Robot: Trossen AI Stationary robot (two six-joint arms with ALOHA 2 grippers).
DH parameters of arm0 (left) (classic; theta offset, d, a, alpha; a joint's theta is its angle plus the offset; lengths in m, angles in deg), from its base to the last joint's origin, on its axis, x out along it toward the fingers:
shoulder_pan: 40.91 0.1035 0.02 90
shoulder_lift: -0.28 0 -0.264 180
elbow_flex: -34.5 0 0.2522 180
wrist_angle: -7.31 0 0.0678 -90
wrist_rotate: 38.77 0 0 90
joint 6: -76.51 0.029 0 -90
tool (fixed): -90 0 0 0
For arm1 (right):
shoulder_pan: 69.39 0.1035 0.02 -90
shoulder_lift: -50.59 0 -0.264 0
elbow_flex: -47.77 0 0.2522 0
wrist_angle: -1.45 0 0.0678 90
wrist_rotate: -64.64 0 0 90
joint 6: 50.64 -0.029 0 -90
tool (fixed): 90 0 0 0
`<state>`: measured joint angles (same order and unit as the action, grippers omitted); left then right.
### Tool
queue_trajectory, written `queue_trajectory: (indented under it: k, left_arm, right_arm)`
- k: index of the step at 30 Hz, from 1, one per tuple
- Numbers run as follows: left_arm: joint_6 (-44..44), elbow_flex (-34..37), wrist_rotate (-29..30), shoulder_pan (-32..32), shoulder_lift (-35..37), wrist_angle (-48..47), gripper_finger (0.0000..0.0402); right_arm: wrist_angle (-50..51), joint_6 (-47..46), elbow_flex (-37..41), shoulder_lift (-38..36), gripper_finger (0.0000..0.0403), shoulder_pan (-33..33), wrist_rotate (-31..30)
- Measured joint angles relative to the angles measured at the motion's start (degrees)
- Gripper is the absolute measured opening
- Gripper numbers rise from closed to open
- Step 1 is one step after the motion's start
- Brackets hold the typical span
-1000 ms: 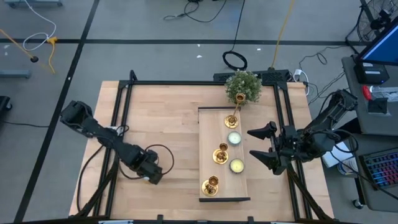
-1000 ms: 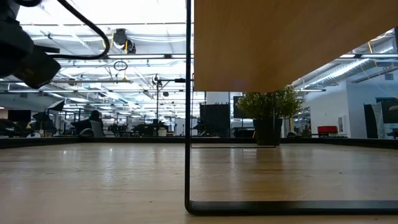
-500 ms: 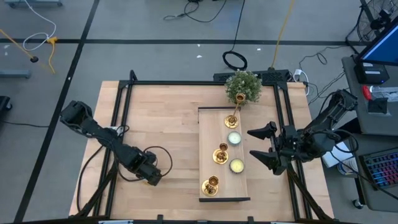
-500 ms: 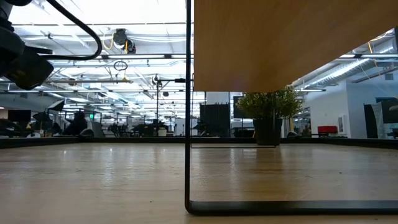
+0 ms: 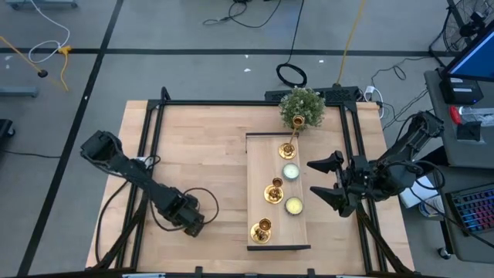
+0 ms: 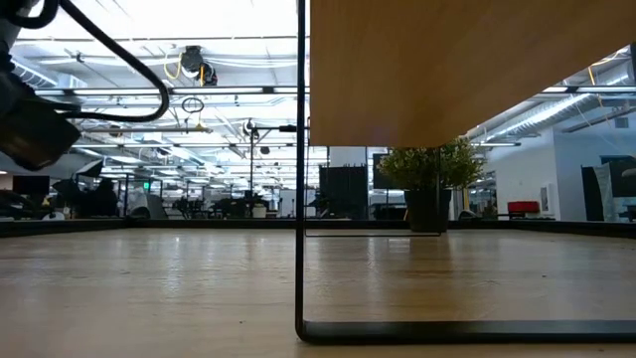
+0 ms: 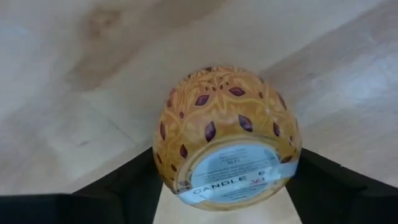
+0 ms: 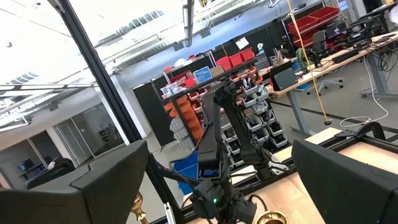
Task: Pick & Place candle stick holders
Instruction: Put the orange patterned scented candle on the shelf
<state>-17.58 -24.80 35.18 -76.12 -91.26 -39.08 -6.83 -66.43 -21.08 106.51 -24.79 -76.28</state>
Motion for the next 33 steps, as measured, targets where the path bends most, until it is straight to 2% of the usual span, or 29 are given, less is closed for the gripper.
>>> queue_trajectory:
  k: [5,9,11,16,19,22,25,28,31,33]
  left_arm:
    - [-0.4,0.1,1.9,-0.3,2.2,0.8,0.0283]
    - [-1.8,0.1,5.1,-0.1,8.1,-0.3,0.0274]
    - [-2.7,0.1,7.6,0.0,11.7,-1.8,0.0249]
    - [-4.2,0.1,18.3,0.0,23.1,-3.8,0.0218]
    - [-4.8,0.1,27.5,-0.6,30.7,-3.9,0.0178]
    - [-2.3,0.1,33.5,-0.8,36.5,-3.9,0.0133]
    - [0.0,0.0,34.2,-0.4,39.6,-4.8,0.0095]
    - [1.8,0.0,34.2,0.1,40.2,-6.1,0.0076]
    - [8.2,0.0,33.9,1.7,39.7,-6.1,0.0083]
    - [13.6,0.0,33.1,3.7,38.1,-6.3,0.0102]
  right_arm:
    - [0.0,0.0,0.0,0.0,0.0393,0.0,0.0]
    - [-0.1,0.0,0.0,0.0,0.0393,0.0,0.0]
    - [-0.1,0.0,0.0,0.0,0.0393,0.0,0.0]
    - [-0.5,0.0,0.0,0.0,0.0393,0.0,0.0]
    - [-0.8,0.0,0.0,0.0,0.0393,0.0,0.0]
    - [-1.4,0.0,0.0,0.0,0.0393,0.0,0.0]
    - [-1.5,0.0,0.0,0.0,0.0393,0.0,0.0]
    - [-1.8,0.0,0.0,0.0,0.0393,0.0,0.0]
    - [-1.7,0.4,0.0,0.0,0.0393,0.0,0.0]
    - [-1.8,0.4,0.0,0.0,0.0393,-0.2,0.0]
